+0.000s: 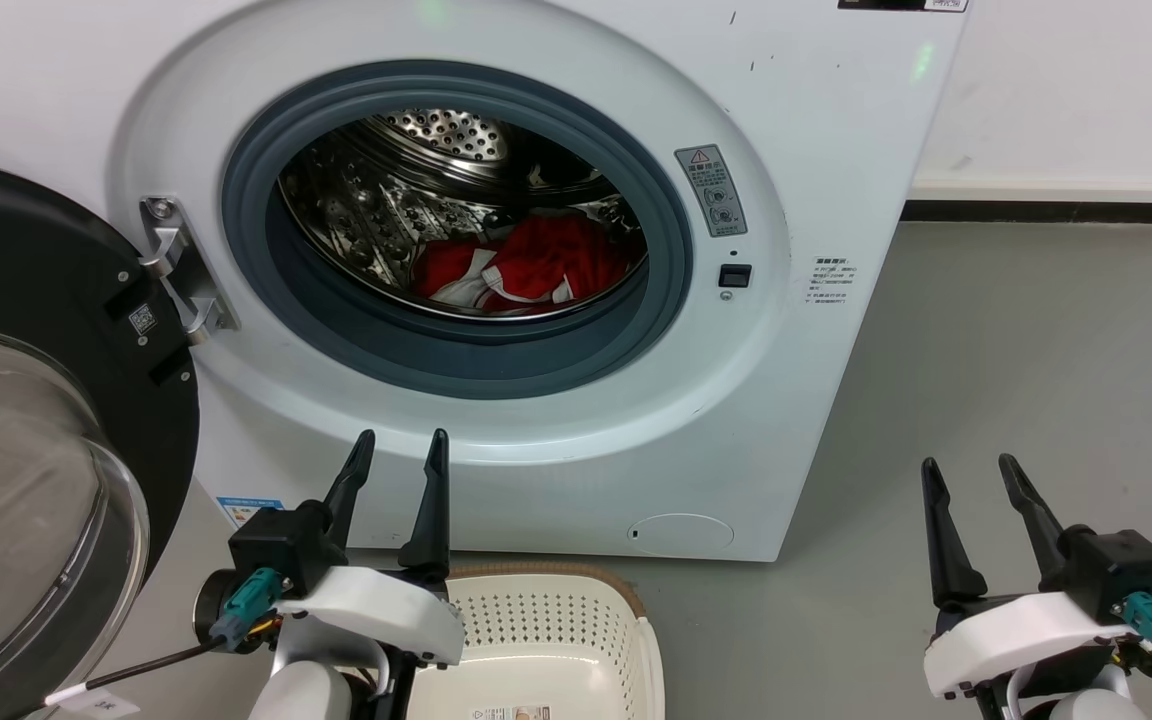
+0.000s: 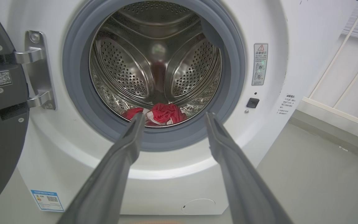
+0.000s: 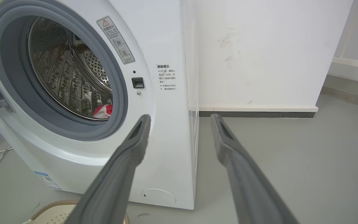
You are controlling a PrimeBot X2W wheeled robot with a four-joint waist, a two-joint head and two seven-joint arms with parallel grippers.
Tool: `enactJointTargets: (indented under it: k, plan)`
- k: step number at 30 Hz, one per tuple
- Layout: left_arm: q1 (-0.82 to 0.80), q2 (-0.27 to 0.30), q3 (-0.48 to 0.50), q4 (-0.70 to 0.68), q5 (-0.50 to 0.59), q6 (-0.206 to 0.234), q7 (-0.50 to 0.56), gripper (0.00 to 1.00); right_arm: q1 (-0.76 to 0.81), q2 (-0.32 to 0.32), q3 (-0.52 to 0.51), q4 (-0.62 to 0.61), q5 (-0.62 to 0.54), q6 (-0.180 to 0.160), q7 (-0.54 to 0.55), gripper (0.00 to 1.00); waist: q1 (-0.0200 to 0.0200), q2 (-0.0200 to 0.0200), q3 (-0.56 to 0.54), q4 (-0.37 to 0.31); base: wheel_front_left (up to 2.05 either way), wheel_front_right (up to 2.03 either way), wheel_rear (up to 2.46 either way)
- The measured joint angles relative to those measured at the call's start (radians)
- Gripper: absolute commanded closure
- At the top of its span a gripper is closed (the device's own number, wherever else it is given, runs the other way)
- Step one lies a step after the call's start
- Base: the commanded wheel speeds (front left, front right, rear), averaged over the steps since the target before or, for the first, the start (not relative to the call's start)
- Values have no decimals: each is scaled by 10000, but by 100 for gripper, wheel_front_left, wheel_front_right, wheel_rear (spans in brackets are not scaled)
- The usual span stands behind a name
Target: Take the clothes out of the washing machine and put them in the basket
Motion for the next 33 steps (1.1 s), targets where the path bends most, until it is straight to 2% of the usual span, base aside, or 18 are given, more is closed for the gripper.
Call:
enactJointTargets:
  k: [19, 33]
  plan:
    - [-104, 4, -274, 295, 1751, 165, -437, 0, -17, 0, 15, 476, -1760, 0, -418, 0, 0, 0, 2, 125, 0, 0, 0]
    - [-133, 4, -261, 334, 1893, 221, -541, 0, -117, 0, 36, 619, -2079, 0, -527, 0, 0, 0, 35, 130, 0, 0, 0]
